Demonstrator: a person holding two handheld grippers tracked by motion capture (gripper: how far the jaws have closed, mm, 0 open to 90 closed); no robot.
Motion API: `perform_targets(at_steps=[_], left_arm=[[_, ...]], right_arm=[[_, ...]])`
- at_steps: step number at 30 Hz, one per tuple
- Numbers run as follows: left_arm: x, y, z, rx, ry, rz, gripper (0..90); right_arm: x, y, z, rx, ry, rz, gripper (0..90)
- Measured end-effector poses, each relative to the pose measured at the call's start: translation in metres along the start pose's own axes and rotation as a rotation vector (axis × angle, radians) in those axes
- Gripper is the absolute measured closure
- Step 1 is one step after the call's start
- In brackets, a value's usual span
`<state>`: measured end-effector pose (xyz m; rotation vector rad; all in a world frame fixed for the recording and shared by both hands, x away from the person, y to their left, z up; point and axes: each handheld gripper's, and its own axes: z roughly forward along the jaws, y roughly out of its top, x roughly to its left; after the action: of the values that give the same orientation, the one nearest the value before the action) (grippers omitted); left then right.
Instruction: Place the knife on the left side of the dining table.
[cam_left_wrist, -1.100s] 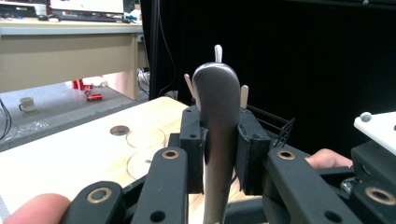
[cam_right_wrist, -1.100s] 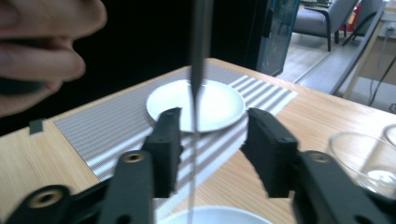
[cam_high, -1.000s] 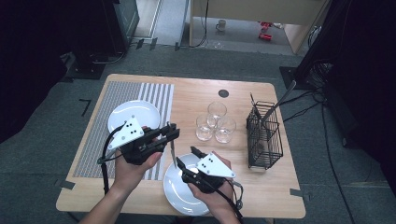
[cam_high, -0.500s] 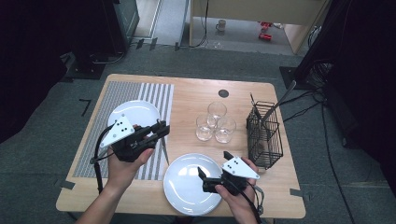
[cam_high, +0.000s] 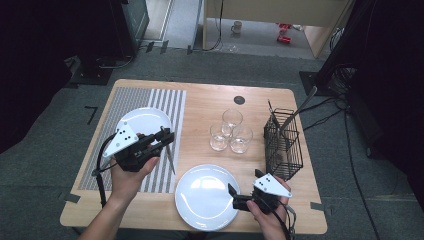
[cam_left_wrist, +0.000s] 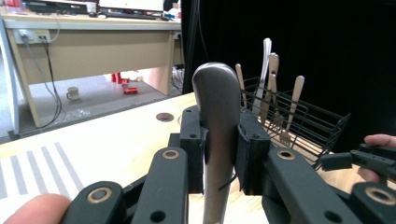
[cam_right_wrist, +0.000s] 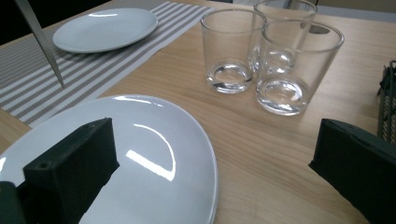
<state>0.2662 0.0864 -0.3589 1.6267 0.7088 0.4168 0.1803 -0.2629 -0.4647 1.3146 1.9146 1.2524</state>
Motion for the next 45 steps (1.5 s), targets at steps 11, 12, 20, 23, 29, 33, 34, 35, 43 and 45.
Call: perform_targets(at_steps=[11, 12, 20, 23, 29, 33, 34, 35, 43, 45], left_arm=[[0.01, -0.009, -0.002, 0.001, 0.032, -0.004, 76.7], [0.011, -0.01, -0.002, 0.003, 0.036, -0.004, 76.7], [0.017, -0.018, -0.002, 0.012, 0.051, -0.012, 76.7], [0.019, -0.02, -0.002, 0.016, 0.058, -0.015, 76.7], [0.022, -0.026, -0.004, 0.024, 0.066, -0.023, 76.7], [0.025, -0.031, -0.006, 0.031, 0.074, -0.031, 76.7], [0.026, -0.032, -0.007, 0.033, 0.075, -0.031, 76.7], [0.027, -0.033, -0.008, 0.025, 0.075, -0.036, 76.7], [0.033, -0.037, -0.02, 0.009, 0.083, -0.062, 76.6], [0.036, -0.038, -0.024, 0.004, 0.087, -0.073, 76.6]], right_arm=[[-0.025, -0.03, -0.005, 0.057, -0.05, 0.042, 0.0], [-0.027, -0.032, -0.006, 0.062, -0.055, 0.045, 0.0], [-0.043, -0.05, -0.006, 0.113, -0.082, 0.069, 0.0], [-0.048, -0.053, -0.004, 0.132, -0.087, 0.079, 0.0], [-0.055, -0.059, 0.001, 0.187, -0.116, 0.073, 0.0], [-0.057, -0.059, 0.001, 0.207, -0.129, 0.068, 0.0], [-0.058, -0.059, 0.001, 0.215, -0.135, 0.07, 0.0], [-0.058, -0.06, 0.001, 0.221, -0.138, 0.07, 0.0], [-0.057, -0.059, 0.007, 0.293, -0.154, 0.029, 0.0], [-0.056, -0.059, 0.008, 0.3, -0.15, 0.027, 0.0]])
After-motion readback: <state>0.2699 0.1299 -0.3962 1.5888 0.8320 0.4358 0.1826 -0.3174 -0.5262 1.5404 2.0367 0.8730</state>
